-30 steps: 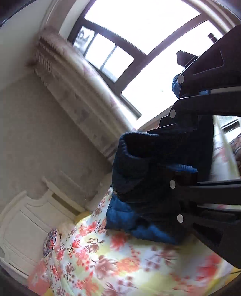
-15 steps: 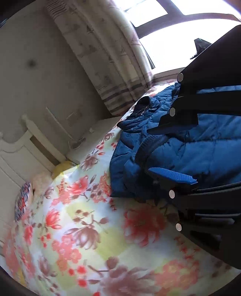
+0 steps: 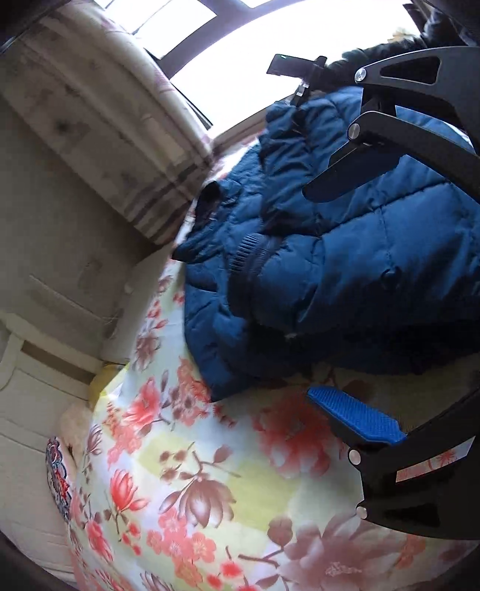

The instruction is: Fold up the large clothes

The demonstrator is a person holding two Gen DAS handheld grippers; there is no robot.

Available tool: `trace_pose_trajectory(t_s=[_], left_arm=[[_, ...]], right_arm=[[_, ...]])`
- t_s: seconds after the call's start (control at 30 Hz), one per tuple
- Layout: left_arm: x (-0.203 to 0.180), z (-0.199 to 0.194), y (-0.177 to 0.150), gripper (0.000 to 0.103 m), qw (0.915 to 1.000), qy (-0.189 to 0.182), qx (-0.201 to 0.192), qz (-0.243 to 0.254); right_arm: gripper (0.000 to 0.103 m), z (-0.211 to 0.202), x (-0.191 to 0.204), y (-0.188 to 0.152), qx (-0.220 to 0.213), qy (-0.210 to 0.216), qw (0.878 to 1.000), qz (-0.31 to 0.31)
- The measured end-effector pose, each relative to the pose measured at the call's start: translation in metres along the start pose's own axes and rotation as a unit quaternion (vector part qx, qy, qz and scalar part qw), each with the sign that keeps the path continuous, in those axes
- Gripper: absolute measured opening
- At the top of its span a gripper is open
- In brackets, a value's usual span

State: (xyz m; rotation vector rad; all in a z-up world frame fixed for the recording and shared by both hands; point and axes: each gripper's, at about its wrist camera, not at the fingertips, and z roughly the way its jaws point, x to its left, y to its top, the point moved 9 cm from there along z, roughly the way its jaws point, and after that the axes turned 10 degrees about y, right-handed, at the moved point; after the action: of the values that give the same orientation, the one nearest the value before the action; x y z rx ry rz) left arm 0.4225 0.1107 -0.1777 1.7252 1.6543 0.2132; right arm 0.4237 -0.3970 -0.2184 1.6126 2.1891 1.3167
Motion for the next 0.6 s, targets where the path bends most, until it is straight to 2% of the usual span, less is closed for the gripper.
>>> trace_pose_trajectory(t_s=[0.07, 0.13, 0.23, 0.47, 0.6], left_arm=[[-0.001, 0.003, -0.003, 0.096, 1.0, 0.004, 0.004, 0.007], [0.002, 0.003, -0.003, 0.096, 1.0, 0.001, 0.003, 0.004], [0.006, -0.002, 0.0, 0.096, 1.0, 0.0, -0.001, 0.002], [0.004, 0.008, 0.01, 0.096, 0.9998, 0.007, 0.009, 0.017], [-0.01, 0.026, 0.018, 0.096, 0.9982, 0.021, 0.026, 0.05]], right_arm=[[0.063, 0.003, -0.018, 0.003, -0.024, 0.035, 0.996, 0.079], [0.063, 0.003, -0.021, 0.003, -0.036, 0.053, 0.993, 0.097], [0.064, 0.003, -0.014, 0.001, -0.027, 0.059, 0.994, 0.089], [0.065, 0.004, -0.008, 0.003, -0.017, 0.041, 0.997, 0.061], [0.065, 0.006, -0.009, 0.004, -0.021, 0.044, 0.997, 0.063]])
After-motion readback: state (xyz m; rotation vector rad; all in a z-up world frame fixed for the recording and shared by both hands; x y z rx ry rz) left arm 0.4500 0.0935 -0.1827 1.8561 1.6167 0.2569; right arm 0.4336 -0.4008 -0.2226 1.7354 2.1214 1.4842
